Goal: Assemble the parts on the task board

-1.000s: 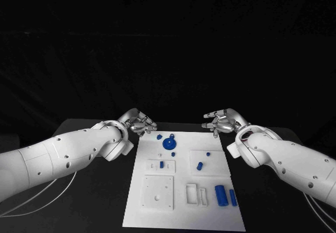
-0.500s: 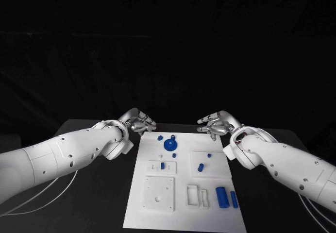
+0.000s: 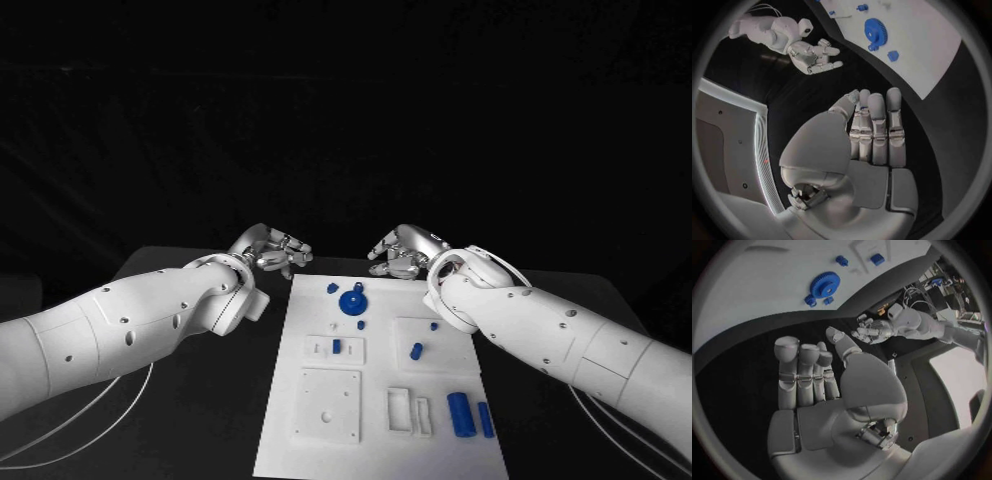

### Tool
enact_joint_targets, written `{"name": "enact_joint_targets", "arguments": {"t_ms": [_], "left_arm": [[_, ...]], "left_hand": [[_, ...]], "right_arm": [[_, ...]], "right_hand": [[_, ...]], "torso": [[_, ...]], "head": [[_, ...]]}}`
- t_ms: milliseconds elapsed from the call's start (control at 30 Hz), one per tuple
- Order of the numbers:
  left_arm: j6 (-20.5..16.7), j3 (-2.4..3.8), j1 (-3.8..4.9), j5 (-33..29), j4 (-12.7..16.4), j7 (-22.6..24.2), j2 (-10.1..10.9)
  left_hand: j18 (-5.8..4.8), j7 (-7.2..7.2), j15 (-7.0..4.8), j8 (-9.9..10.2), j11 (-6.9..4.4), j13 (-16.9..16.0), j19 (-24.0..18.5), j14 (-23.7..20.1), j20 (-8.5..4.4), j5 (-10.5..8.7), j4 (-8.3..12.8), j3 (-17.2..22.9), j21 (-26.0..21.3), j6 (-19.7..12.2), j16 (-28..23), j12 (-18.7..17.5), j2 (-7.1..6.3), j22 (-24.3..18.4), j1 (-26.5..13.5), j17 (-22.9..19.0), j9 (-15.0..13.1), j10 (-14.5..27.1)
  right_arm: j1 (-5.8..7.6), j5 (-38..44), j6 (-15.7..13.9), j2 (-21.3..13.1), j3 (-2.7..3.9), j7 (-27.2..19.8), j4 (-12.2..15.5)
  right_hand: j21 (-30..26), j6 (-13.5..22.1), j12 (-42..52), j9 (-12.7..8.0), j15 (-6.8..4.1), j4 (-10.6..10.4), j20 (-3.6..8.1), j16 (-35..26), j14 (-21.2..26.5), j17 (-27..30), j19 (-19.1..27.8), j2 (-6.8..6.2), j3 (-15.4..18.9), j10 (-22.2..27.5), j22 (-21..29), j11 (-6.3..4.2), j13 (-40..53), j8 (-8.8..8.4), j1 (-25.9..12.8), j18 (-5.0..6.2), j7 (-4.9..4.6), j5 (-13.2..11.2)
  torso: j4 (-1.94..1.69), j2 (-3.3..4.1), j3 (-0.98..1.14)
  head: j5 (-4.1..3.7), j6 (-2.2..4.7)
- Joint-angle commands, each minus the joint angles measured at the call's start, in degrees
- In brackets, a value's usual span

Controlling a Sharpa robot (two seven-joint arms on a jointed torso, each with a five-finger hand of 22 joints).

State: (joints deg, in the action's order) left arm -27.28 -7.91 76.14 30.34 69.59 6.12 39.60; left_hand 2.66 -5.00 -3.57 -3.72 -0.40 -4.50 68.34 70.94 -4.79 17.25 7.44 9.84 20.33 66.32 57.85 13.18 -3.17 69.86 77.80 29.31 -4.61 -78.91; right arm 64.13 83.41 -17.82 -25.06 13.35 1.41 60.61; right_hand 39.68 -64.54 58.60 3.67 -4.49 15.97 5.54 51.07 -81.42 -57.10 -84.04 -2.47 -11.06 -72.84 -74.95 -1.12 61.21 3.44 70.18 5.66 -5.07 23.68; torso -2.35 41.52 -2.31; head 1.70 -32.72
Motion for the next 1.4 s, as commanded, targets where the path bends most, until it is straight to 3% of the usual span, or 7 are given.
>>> {"name": "enact_joint_targets", "arguments": {"t_ms": [33,267,500,733,900,1300,1400], "left_arm": [[-3.8,0.08,0.4,-8.3,1.2,5.0,0.3],[-5.2,0.08,1.57,-12.2,4.5,7.8,1.4],[-5.7,0.07,2.27,-12.8,6.4,8.1,1.8],[-5.9,0.07,2.73,-12.9,7.6,8.1,2.0],[-6.0,0.07,2.92,-13.0,8.1,8.0,2.1],[-5.9,0.07,3.01,-13.0,8.6,7.9,2.1],[-6.0,0.07,3.05,-13.0,8.6,7.9,2.1]], "left_hand": [[0.05,0.04,0.04,0.1,0.08,0.2,0.4,0.0,0.06,0.12,-0.4,0.0,-0.7,0.1,-0.7,0.2,-0.26,0.1,0.4,0.1,0.0,-0.4],[-0.04,-0.06,0.27,0.1,0.26,0.4,0.3,-0.2,0.26,0.09,-0.6,0.0,-2.8,0.0,-3.4,-0.1,-0.32,-0.5,0.6,-0.7,0.1,0.0],[-0.13,-0.05,0.3,0.1,0.28,0.4,1.0,0.2,0.3,0.11,-0.7,-0.2,-4.6,0.1,-4.9,-0.4,-0.4,-0.4,0.8,-0.2,0.1,0.0],[-0.14,-0.06,0.31,0.1,0.27,0.4,1.1,0.2,0.29,0.13,-0.6,-0.2,-4.9,0.1,-5.1,-0.5,-0.47,-0.1,0.9,0.0,0.1,0.0],[-0.14,-0.06,0.31,0.1,0.27,0.4,1.1,0.2,0.29,0.13,-0.6,-0.2,-4.9,0.1,-5.1,-0.5,-0.47,-0.1,0.9,0.0,0.1,0.0],[-0.15,-0.07,0.32,0.1,0.3,0.4,1.5,0.3,0.3,0.13,-0.7,-0.2,-6.3,0.1,-5.6,-0.6,-0.5,0.9,0.9,0.6,0.1,-0.1],[-0.16,-0.08,0.32,0.1,0.29,0.4,1.7,0.3,0.3,0.11,-0.8,-0.2,-6.6,0.0,-5.7,-0.6,-0.47,1.1,0.9,0.7,0.1,-0.1]], "right_arm": [[0.75,9.6,0.9,1.3,-0.46,0.8,-1.3],[2.8,13.9,0.9,4.9,-3.38,1.9,-4.5],[3.57,16.2,1.6,6.9,-5.1,2.9,-6.2],[3.83,17.9,3.6,7.5,-6.24,3.7,-6.7],[3.88,18.6,4.2,7.6,-6.87,4.0,-6.9],[3.9,19.4,2.1,8.1,-7.34,5.1,-6.9],[3.9,19.4,1.6,8.1,-7.37,5.4,-6.8]], "right_hand": [[1.6,-0.5,1.0,0.1,-0.02,-0.1,0.18,0.8,-0.8,-1.4,-2.9,-0.61,-0.4,-0.9,-4.9,0.02,1.9,0.11,0.2,-1.04,0.15,-0.5],[3.8,-0.2,1.7,0.1,0.22,-0.4,-0.05,1.8,-1.3,-3.8,-2.9,-1.25,-0.1,-1.7,-5.0,0.15,4.6,0.12,0.3,-1.12,0.12,-1.6],[5.0,0.8,1.6,0.1,0.34,-1.1,-0.15,2.6,-1.6,-5.4,-2.8,-2.25,0.9,-2.0,-5.2,0.21,5.7,0.15,0.4,-1.17,0.05,-2.3],[7.7,2.3,3.3,0.1,0.46,-3.0,-0.26,4.7,-1.9,-8.9,-2.7,-3.07,3.9,-2.7,-5.6,0.41,8.3,0.13,1.7,-1.14,-0.14,-2.2],[8.9,2.7,4.2,0.1,0.52,-3.4,-0.36,5.3,-2.1,-10.2,-2.5,-3.49,4.1,-3.0,-5.7,0.51,9.4,0.13,2.1,-1.07,-0.24,-2.2],[10.5,2.6,4.7,0.1,0.55,-4.1,-0.39,5.9,-2.3,-11.3,-2.5,-3.93,2.8,-3.4,-5.9,0.67,10.2,0.07,2.1,-0.94,-0.38,-2.4],[10.9,2.4,4.9,0.1,0.59,-4.4,-0.42,5.9,-2.4,-11.5,-2.6,-3.92,2.3,-3.6,-6.0,0.68,10.4,0.13,2.0,-0.94,-0.43,-2.5]], "torso": [[-1.02,0.45,-0.69],[-2.1,1.26,-1.45],[-2.86,2.09,-1.91],[-3.41,2.71,-2.29],[-3.48,2.97,-2.33],[-3.99,3.17,-2.46],[-3.87,3.2,-2.51]], "head": [[-0.43,0.31],[-0.94,0.77],[-1.19,0.93],[-1.65,1.02],[-1.55,1.07],[-1.71,1.26],[-1.66,1.24]]}}
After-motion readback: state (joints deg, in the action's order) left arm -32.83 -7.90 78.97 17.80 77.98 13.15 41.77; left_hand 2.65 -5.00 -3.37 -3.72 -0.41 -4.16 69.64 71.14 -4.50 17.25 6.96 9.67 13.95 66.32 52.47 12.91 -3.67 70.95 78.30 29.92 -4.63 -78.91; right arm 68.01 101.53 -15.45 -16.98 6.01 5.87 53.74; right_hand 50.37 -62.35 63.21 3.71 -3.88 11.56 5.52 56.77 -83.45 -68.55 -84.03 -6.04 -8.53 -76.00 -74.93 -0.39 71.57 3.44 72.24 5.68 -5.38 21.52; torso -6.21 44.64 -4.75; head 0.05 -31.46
